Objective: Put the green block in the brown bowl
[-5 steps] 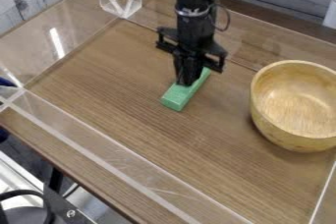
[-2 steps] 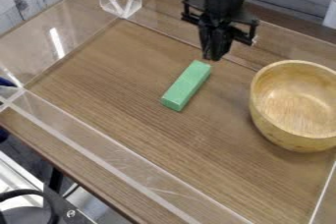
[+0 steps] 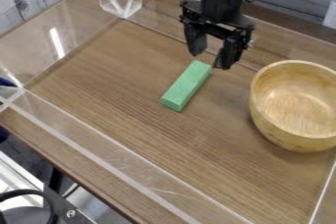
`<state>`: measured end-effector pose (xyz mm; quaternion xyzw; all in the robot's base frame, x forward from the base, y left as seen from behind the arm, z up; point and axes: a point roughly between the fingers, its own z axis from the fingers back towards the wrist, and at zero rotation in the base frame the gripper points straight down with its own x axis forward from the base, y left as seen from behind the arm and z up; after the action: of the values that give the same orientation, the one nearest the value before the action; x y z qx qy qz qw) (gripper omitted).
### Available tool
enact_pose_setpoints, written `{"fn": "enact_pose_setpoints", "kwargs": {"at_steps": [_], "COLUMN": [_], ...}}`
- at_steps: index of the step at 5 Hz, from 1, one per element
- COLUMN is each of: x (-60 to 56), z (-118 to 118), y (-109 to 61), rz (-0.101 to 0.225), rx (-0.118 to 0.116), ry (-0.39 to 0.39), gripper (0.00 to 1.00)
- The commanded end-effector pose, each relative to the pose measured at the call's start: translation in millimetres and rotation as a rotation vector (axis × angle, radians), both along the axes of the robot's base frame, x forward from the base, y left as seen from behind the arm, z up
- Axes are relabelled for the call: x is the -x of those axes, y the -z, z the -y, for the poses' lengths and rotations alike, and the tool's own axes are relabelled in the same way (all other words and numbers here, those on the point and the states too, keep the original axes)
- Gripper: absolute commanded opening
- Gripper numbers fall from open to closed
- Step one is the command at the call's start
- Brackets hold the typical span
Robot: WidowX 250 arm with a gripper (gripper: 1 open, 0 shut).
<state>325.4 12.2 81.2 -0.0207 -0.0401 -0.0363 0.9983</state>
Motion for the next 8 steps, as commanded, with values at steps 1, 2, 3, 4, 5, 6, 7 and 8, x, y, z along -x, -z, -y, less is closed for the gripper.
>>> {"fn": "enact_pose_setpoints", "kwargs": {"at_steps": [1,2,3,4,5,6,7,8], "x": [-4.4,0.1,3.3,5.2,6.0,4.4,3.4,2.0], "z": [-11,-19,-26,-31,-33,-32,-30,-28], "y": [-2.3,10.0,22.2,35.1,44.6,36.2,24.6,11.5], "rz": [0.021,0.006,-0.012,-0.031,-0.045,-0.033,-0.022,-0.007], "rx": [-0.016,-0.026,-0.035,-0.04,-0.043,-0.038,-0.027,-0.017], "ry": [-0.008,-0.008,-0.009,-0.012,-0.019,-0.027,-0.037,-0.047], "gripper": [1.0,1.0,1.0,1.0,0.0,0.0,0.0,0.0]}}
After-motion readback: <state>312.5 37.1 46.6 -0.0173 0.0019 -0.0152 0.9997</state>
